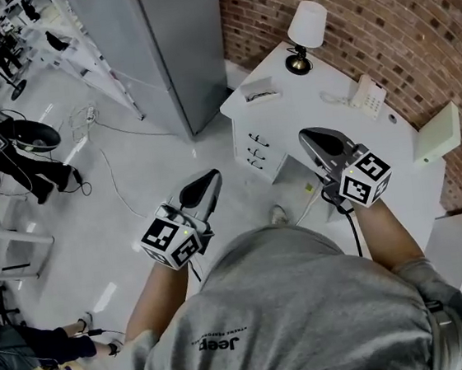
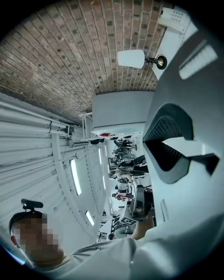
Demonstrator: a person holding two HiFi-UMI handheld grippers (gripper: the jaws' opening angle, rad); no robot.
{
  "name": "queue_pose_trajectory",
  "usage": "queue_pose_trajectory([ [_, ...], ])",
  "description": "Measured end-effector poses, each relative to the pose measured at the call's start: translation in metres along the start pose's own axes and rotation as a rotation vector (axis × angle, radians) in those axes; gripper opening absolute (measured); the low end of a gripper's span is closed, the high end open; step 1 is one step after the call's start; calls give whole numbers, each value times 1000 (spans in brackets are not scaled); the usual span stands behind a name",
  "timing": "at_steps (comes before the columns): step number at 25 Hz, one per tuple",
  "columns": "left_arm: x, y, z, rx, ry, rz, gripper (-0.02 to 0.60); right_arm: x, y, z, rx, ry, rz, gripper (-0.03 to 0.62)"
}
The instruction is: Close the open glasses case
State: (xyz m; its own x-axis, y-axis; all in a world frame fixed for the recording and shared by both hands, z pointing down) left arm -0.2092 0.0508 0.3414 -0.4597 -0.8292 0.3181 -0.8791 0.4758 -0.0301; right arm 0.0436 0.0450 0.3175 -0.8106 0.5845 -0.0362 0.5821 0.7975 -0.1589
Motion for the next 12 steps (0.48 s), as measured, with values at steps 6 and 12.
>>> queue_pose_trajectory([
  [6,28,-16,2,-7,-7,77,-3,-35,-34,1,-20,6,63,9],
  [12,62,-69,10,-20,0,147,-3,-105,-73,2,-29,-2,119,9],
])
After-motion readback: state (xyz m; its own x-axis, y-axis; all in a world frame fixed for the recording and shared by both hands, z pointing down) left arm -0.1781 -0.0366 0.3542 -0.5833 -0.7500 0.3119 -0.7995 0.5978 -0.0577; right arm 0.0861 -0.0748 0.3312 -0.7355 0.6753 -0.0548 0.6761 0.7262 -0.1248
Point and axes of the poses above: the fingertips, and each gripper's own axes: y backward along the fingers, x to its left, z out of its top, the point moved 5 cm from there along y, backward along the fingers, and after that the axes turned 4 degrees about y, right-handed, at the moved point
